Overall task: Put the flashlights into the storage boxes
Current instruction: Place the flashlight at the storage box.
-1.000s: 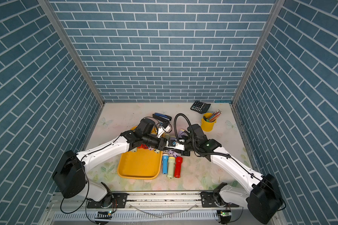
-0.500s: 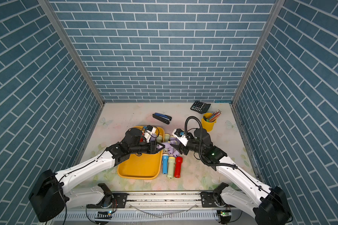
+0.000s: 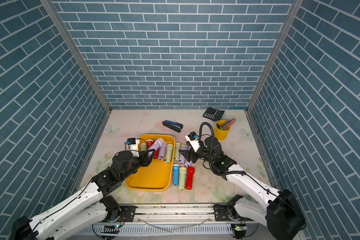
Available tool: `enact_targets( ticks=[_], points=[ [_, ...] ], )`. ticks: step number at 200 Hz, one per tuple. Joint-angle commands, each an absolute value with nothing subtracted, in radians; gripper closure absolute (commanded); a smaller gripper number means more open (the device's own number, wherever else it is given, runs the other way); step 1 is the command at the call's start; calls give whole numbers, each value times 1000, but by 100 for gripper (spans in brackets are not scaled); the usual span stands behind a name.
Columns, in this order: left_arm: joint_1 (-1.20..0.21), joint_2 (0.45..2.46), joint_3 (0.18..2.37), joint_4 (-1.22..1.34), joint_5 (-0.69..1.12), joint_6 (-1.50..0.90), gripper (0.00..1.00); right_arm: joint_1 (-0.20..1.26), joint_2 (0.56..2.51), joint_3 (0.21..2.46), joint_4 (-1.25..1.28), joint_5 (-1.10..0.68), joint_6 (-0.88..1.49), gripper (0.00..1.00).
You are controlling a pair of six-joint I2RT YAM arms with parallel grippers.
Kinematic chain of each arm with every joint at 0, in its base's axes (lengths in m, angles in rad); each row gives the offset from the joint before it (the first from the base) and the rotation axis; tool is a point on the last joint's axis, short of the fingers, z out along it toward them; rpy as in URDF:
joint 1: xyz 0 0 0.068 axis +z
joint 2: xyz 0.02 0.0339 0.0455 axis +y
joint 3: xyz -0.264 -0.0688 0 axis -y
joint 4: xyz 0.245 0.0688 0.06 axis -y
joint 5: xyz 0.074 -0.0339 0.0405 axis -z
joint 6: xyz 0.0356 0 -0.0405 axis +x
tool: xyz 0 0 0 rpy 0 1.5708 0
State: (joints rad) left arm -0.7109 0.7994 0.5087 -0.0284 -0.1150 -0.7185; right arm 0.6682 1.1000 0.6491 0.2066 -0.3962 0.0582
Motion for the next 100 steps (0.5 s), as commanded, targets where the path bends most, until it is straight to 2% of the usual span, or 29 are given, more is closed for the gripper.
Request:
enact_targets(
  ticks=[1,40,100],
  points=[
    [-707,818,489,-50,-199,-690,82,667,1090,619,244,-404,107,32],
    [-703,866,414,139,-268,-663,81,667,1094,623,194,-400,139,33],
    [-699,1053,426,273,-270,-634,79,668,1092,620,167,-397,150,34]
  ],
)
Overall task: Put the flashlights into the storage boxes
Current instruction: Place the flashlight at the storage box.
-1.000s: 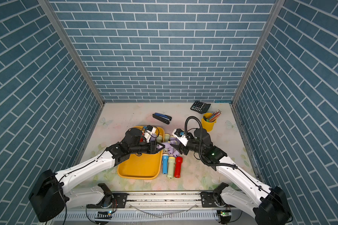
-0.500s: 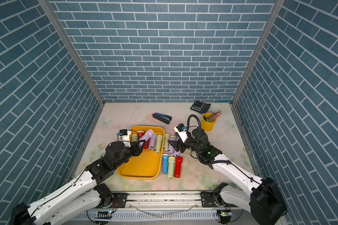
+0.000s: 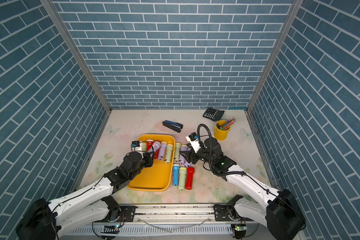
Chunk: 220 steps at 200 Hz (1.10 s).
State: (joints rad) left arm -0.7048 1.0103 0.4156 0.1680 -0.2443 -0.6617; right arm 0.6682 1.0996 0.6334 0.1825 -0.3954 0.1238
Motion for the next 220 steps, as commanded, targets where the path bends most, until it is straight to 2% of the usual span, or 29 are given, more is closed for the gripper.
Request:
enact_targets(
  ticks=[1,78,108,161,220],
  points=[
    [-699,1056,426,274,-271,-634,79,668,1092,620,167,-397,150,34],
    [-699,1224,396,493,-269,-602,73,668,1074,608,153,-370,138,34],
    [-698,1271,403,499,-279,-601,72,667,1068,606,144,-365,131,34],
    [-698,1303,410,449,-310,-627,63,667,1069,605,118,-358,122,34],
    [-698,1400,425,491,-266,-655,58,667,1075,625,57,-338,107,34]
  ],
)
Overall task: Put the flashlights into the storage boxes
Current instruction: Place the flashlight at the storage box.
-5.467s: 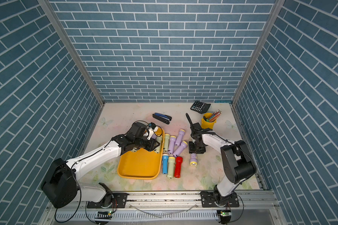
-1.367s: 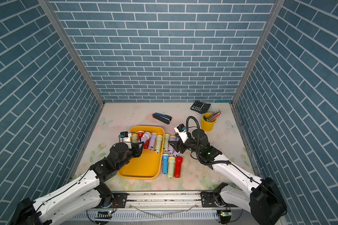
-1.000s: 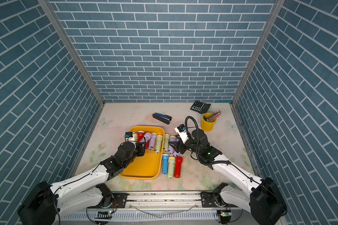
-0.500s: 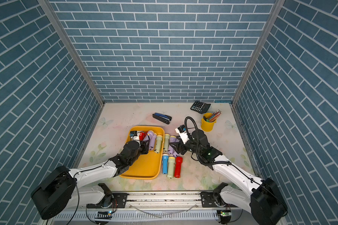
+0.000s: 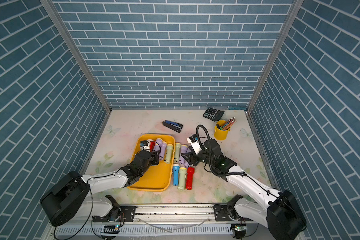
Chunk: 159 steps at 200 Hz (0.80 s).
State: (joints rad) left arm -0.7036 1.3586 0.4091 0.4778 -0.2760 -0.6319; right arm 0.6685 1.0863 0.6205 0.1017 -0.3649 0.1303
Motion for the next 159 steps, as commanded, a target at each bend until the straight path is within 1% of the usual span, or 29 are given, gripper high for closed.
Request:
enact_targets(
  ticks=[1,40,65,79,131,159],
  points=[
    [-698,1401,426,492,-265,-656,58,667,1075,626,55,-338,106,34],
    [-698,1443,445,493,-252,-671,54,668,1064,629,15,-334,97,35],
    [-698,1429,454,463,-255,-672,51,668,1047,620,15,-329,97,35],
    [-698,1409,459,434,-257,-672,48,667,1040,616,16,-329,97,35],
    [-698,1235,511,228,-291,-665,39,667,1027,614,8,-331,102,35],
    [-696,1129,570,63,-285,-643,37,667,1032,616,20,-337,119,35]
  ],
)
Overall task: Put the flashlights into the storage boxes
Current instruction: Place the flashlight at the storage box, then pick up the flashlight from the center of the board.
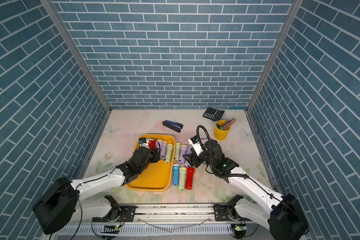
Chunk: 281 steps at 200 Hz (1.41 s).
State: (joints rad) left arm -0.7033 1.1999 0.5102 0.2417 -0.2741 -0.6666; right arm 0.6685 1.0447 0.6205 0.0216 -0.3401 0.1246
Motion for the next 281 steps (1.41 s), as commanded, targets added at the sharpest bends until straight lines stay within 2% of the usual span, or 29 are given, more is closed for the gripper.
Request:
enact_targets(
  ticks=[1,34,67,110,149,174,217,281],
  points=[
    [-697,1126,573,57,-285,-643,37,667,1033,617,20,-337,121,35],
    [-695,1062,667,-130,-207,-619,37,667,1050,636,2,-349,164,36],
    [-693,1091,769,-315,-56,-611,40,668,1053,662,-84,-331,251,39],
    [-736,1156,798,-393,185,-703,44,667,1050,657,-290,-243,390,39],
    [-809,1169,804,-439,184,-728,44,669,1046,696,-547,-152,605,41],
    [-828,1176,809,-428,174,-729,44,680,1085,721,-669,-171,690,43],
    [-832,1184,805,-407,164,-719,43,768,1151,713,-598,-226,866,43],
    [-832,1146,749,-356,160,-750,43,825,1320,790,-604,-196,907,41]
  ],
)
